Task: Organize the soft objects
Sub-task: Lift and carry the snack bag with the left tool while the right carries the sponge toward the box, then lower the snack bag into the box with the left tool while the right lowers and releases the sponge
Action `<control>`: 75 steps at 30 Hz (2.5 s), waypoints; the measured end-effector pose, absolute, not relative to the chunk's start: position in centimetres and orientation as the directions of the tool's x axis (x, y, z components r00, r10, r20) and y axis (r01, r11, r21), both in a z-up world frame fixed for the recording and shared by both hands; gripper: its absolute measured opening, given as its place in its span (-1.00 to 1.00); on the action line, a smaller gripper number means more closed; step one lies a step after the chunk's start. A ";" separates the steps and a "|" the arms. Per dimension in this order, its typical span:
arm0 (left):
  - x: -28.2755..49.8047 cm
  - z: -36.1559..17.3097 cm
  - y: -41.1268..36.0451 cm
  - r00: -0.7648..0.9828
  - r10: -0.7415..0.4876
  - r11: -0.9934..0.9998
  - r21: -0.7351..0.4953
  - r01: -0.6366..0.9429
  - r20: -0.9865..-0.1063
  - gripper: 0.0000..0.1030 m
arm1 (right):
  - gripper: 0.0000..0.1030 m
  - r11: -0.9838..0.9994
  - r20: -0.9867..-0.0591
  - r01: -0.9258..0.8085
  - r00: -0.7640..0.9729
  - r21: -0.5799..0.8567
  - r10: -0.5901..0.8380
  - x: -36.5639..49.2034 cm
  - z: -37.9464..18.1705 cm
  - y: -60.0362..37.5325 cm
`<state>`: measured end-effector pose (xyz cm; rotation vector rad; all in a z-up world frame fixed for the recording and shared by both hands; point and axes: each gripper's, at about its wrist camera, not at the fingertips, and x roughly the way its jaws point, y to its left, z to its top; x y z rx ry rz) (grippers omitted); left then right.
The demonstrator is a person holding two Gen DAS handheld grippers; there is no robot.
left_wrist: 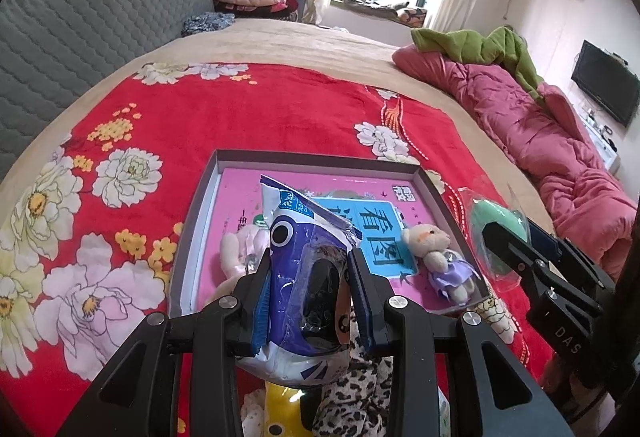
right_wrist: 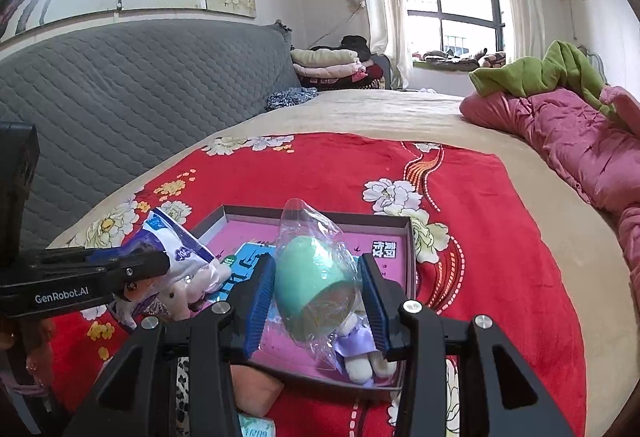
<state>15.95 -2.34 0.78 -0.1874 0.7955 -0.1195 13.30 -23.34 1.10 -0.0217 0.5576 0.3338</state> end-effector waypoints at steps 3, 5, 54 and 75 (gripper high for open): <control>16.3 0.9 -2.6 0.698 -0.177 0.977 -0.208 0.041 -0.694 -0.31 | -0.17 0.947 -0.514 -0.313 0.802 0.070 0.303 13.7 1.3 -23.4; 16.6 0.9 -2.7 0.703 -0.179 0.976 -0.213 0.040 -0.688 -0.31 | -0.17 0.947 -0.513 -0.313 0.803 0.071 0.303 13.9 1.3 -23.4; 22.4 -4.7 -4.2 0.631 -0.303 0.951 -0.272 0.148 -0.714 -0.31 | -0.17 0.931 -0.668 -0.365 0.690 0.013 0.279 17.1 -4.5 -20.4; 22.8 -6.8 -5.0 0.575 -0.302 0.953 -0.251 0.169 -0.760 -0.30 | -0.16 0.914 -0.700 -0.405 0.653 -0.001 0.289 17.2 -5.8 -19.4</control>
